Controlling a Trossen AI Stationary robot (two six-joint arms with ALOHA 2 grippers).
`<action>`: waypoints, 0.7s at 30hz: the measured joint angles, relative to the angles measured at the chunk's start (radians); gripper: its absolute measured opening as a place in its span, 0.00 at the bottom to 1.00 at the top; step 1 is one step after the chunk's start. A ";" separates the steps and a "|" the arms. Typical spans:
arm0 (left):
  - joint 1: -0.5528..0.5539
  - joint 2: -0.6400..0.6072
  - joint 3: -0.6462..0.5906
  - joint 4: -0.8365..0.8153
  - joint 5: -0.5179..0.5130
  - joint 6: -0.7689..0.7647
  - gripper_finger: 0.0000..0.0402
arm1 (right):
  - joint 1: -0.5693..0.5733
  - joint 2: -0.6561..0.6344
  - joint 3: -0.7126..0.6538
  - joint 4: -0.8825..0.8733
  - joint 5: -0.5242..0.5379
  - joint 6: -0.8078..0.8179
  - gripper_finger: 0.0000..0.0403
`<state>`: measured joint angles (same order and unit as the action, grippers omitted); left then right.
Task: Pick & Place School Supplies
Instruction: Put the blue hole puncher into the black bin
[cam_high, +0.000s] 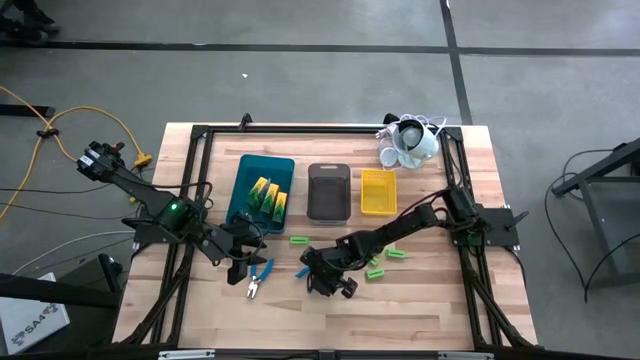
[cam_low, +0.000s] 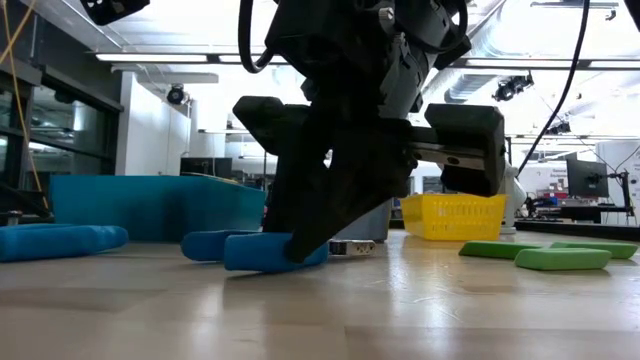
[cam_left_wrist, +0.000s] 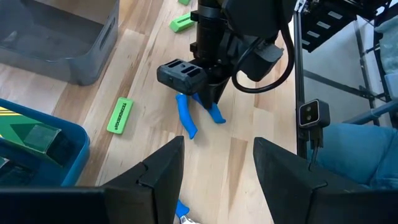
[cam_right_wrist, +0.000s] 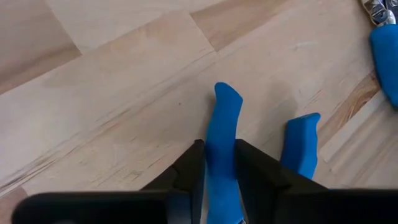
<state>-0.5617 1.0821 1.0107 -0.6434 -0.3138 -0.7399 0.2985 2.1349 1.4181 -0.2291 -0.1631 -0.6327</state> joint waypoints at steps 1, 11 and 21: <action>0.000 0.000 0.000 0.000 0.000 0.000 0.47 | 0.000 0.000 0.000 0.000 0.000 0.000 0.20; 0.000 0.000 0.000 0.000 0.000 0.000 0.47 | -0.007 0.000 0.000 -0.001 -0.030 0.011 0.19; 0.000 0.000 0.000 0.000 0.000 0.000 0.47 | -0.031 0.000 0.000 -0.002 -0.055 0.030 0.19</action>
<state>-0.5614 1.0820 1.0107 -0.6430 -0.3137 -0.7403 0.2670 2.1349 1.4181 -0.2310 -0.2183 -0.6029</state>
